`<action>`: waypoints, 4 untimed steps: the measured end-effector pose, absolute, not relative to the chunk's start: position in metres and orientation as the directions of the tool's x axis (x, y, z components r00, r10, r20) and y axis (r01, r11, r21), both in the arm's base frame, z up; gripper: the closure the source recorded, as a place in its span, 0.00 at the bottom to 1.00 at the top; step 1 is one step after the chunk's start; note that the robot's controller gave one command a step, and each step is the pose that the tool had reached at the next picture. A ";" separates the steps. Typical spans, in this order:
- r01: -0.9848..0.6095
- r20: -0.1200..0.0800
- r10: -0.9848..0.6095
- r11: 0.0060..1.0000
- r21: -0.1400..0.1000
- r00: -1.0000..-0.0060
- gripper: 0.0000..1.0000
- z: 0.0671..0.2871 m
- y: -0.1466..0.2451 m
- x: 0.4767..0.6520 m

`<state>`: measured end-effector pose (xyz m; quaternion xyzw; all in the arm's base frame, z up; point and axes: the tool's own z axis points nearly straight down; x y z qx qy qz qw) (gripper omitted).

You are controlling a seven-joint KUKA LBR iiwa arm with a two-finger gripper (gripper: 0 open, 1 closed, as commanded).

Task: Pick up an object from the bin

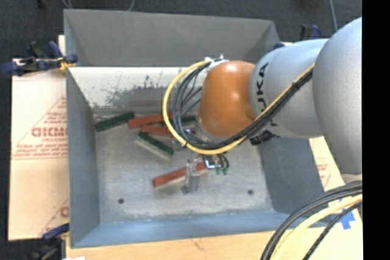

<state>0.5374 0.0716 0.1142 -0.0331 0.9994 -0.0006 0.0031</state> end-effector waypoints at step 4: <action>-0.295 -0.011 -0.295 0.955 -0.003 -0.955 1.00 0.180 0.061 0.544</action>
Offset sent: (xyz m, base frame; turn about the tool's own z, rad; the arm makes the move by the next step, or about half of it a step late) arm -0.0011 -0.0091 -0.0442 -0.2444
